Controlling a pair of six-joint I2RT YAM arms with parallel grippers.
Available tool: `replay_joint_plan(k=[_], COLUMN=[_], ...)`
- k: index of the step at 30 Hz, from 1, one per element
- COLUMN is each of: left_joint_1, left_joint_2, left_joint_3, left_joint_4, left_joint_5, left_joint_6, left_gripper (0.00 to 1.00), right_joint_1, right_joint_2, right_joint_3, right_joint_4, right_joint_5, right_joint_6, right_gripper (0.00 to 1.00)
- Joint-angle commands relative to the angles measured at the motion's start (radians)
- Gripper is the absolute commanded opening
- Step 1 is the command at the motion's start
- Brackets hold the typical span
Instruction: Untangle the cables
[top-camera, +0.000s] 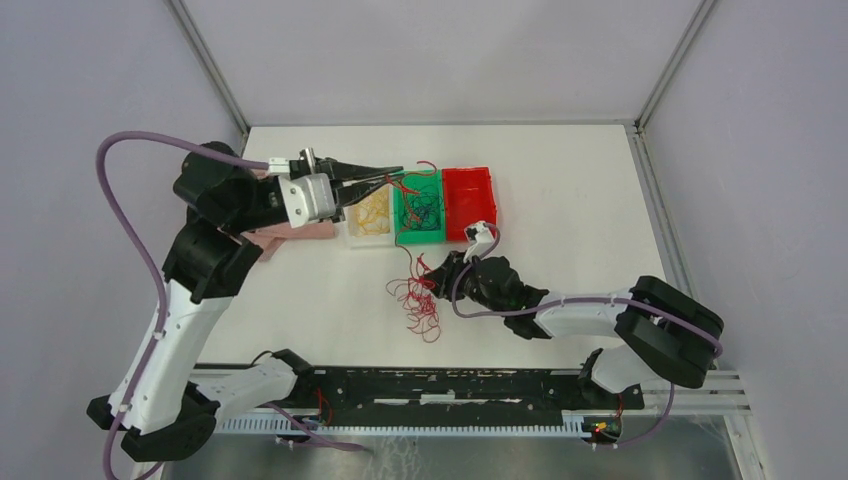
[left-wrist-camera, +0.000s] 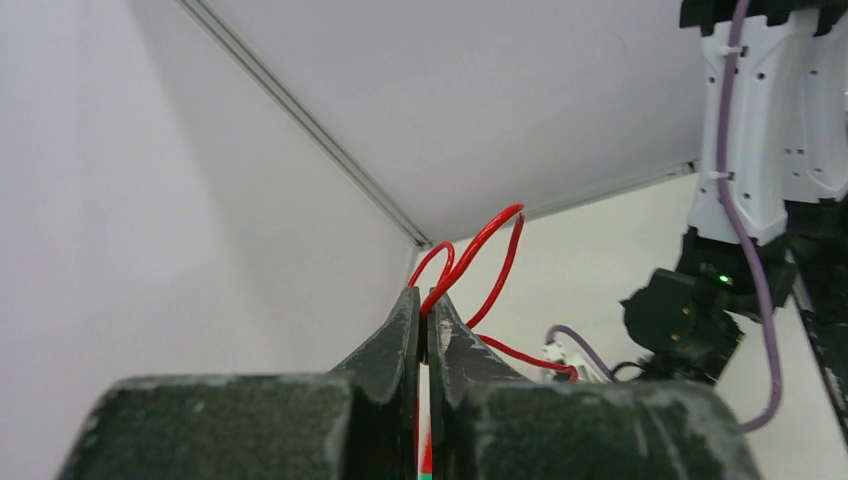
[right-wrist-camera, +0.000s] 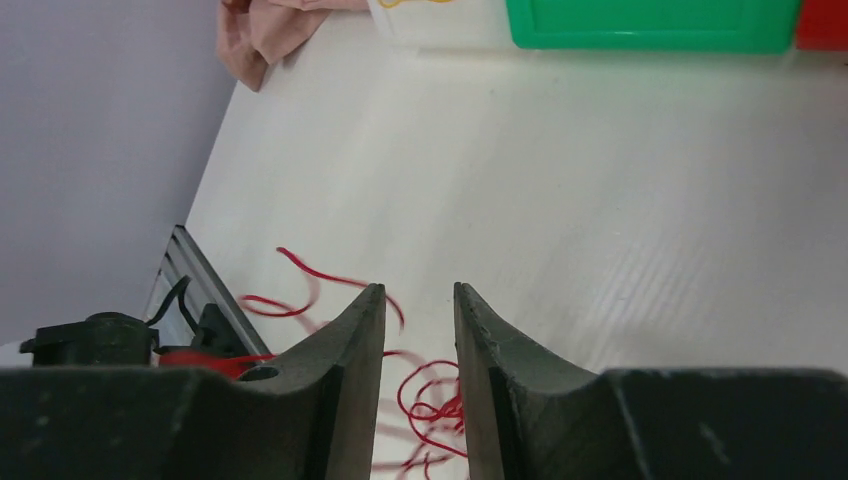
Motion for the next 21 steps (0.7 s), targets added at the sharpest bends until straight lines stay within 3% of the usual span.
replay_joint_plan(k=[1, 7, 12, 21], left_joint_1=[-0.003, -0.003, -0.003, -0.003], left_joint_2=[0.025, 0.069, 0.08, 0.025], left_joint_3=[0.123, 0.261, 0.28, 0.163], left_joint_4=[0.045, 0.112, 0.225, 0.144], left_joint_5=[-0.043, -0.117, -0.186, -0.131], left_joint_6=[0.088, 0.209, 0.239, 0.208], left_gripper=[0.03, 0.03, 0.03, 0.03], right_joint_1=[0.0, 0.001, 0.001, 0.001], right_joint_2=[-0.051, -0.07, -0.11, -0.386], right_joint_3=[-0.027, -0.065, -0.061, 0.128], right_joint_4=[-0.046, -0.118, -0.124, -0.266], right_joint_5=[0.082, 0.13, 0.123, -0.031], right_joint_6=[-0.024, -0.038, -0.073, -0.339], right_gripper=[0.37, 0.36, 0.43, 0.73])
